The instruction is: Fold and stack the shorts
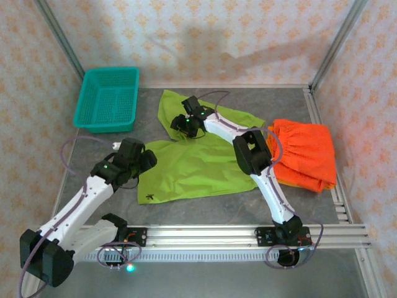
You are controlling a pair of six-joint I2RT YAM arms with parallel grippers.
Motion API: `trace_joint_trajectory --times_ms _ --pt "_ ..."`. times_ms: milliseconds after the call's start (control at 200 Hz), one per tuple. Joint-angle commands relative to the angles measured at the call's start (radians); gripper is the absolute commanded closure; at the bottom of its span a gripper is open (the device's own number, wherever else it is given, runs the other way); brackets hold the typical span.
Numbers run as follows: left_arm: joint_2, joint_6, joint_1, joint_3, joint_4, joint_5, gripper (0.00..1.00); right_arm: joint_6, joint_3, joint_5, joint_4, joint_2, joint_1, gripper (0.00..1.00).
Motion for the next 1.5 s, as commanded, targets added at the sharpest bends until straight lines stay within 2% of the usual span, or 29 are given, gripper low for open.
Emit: trace_joint_trajectory --times_ms 0,110,370,470,650,740,921,1341,1496 --pt "0.109 0.060 0.015 0.118 0.007 -0.038 0.27 0.038 0.002 -0.044 0.037 0.012 0.002 0.47" --pt "0.276 0.083 0.029 0.234 0.065 0.022 0.29 0.040 -0.032 -0.040 0.074 -0.047 0.002 0.54" --pt "0.619 0.078 0.077 0.431 0.149 0.079 0.40 0.048 -0.010 -0.024 0.044 -0.043 -0.016 0.86" --pt "0.723 0.077 0.090 0.481 0.170 0.094 0.44 0.091 -0.037 -0.048 0.090 -0.038 -0.025 1.00" --pt "0.886 0.093 0.099 0.588 0.184 0.104 0.46 0.167 -0.111 -0.089 0.212 -0.084 -0.039 1.00" --pt "0.958 0.088 0.114 0.631 0.198 0.117 0.47 0.232 -0.188 -0.111 0.329 -0.130 -0.051 1.00" --pt "0.997 0.036 0.148 0.639 0.285 0.160 0.49 0.384 -0.315 -0.152 0.546 -0.186 -0.071 1.00" --pt "1.087 -0.027 0.150 0.686 0.363 0.231 0.51 0.436 -0.357 -0.164 0.603 -0.179 -0.075 1.00" --pt "1.111 -0.053 0.152 0.675 0.384 0.244 0.57 0.447 -0.367 -0.162 0.614 -0.176 -0.078 1.00"
